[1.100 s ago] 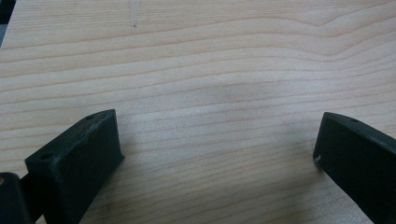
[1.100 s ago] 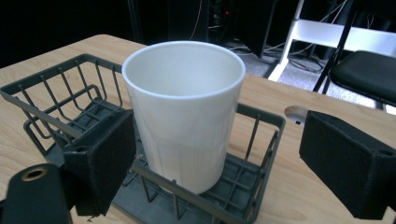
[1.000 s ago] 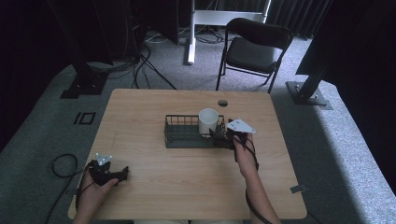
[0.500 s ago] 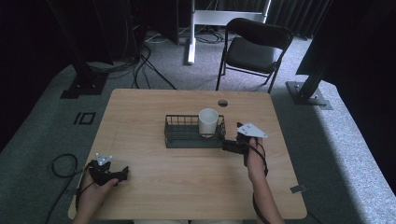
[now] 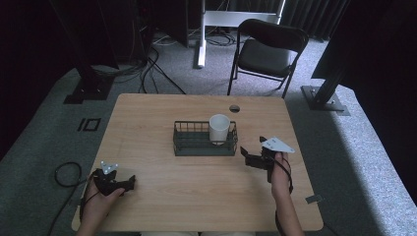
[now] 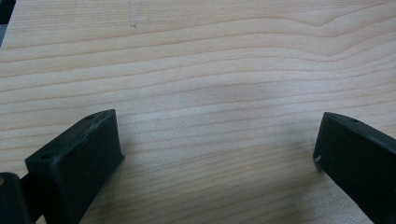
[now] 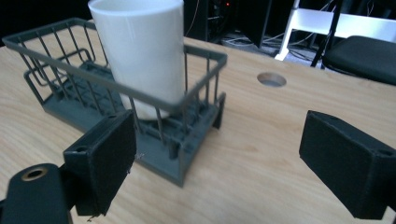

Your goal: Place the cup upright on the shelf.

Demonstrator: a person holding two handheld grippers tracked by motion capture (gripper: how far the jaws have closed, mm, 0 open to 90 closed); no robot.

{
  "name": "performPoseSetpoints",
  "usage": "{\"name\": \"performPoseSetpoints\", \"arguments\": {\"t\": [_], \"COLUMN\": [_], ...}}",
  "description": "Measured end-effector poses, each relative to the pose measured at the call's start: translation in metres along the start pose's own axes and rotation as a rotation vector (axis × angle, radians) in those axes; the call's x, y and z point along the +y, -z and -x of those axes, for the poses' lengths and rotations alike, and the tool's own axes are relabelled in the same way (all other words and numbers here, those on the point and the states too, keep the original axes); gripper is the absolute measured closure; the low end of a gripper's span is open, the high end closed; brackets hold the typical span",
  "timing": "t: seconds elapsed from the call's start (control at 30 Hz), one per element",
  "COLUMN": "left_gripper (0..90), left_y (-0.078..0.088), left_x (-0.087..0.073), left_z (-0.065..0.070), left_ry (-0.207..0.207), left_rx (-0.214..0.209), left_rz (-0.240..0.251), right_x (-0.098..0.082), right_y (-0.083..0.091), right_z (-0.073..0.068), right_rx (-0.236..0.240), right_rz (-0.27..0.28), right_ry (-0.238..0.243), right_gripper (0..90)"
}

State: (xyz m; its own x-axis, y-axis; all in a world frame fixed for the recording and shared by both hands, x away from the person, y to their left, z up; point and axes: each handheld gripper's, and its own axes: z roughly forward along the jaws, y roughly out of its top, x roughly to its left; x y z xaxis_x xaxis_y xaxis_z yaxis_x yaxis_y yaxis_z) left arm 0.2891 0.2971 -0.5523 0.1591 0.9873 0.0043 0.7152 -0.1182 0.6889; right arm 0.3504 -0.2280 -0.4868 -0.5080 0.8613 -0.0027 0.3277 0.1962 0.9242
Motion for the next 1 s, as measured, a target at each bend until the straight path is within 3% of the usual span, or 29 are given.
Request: {"name": "performPoseSetpoints", "arguments": {"t": [0.4, 0.8, 1.0], "left_gripper": [1.1, 1.1, 1.1], "left_y": [0.0, 0.0, 0.0], "left_x": [0.0, 0.0, 0.0], "left_z": [0.0, 0.0, 0.0], "left_ry": [0.0, 0.0, 0.0], "left_rx": [0.0, 0.0, 0.0], "left_rz": [0.0, 0.0, 0.0], "right_x": [-0.029, -0.055, -0.069], "right_y": [0.011, 0.019, 0.025], "right_z": [0.015, 0.025, 0.031], "right_rx": [-0.016, -0.063, -0.135], "right_rz": [-0.052, -0.124, -0.162], "right_ry": [-0.046, -0.047, -0.076], "right_gripper": [10.8, 10.8, 10.8]}}
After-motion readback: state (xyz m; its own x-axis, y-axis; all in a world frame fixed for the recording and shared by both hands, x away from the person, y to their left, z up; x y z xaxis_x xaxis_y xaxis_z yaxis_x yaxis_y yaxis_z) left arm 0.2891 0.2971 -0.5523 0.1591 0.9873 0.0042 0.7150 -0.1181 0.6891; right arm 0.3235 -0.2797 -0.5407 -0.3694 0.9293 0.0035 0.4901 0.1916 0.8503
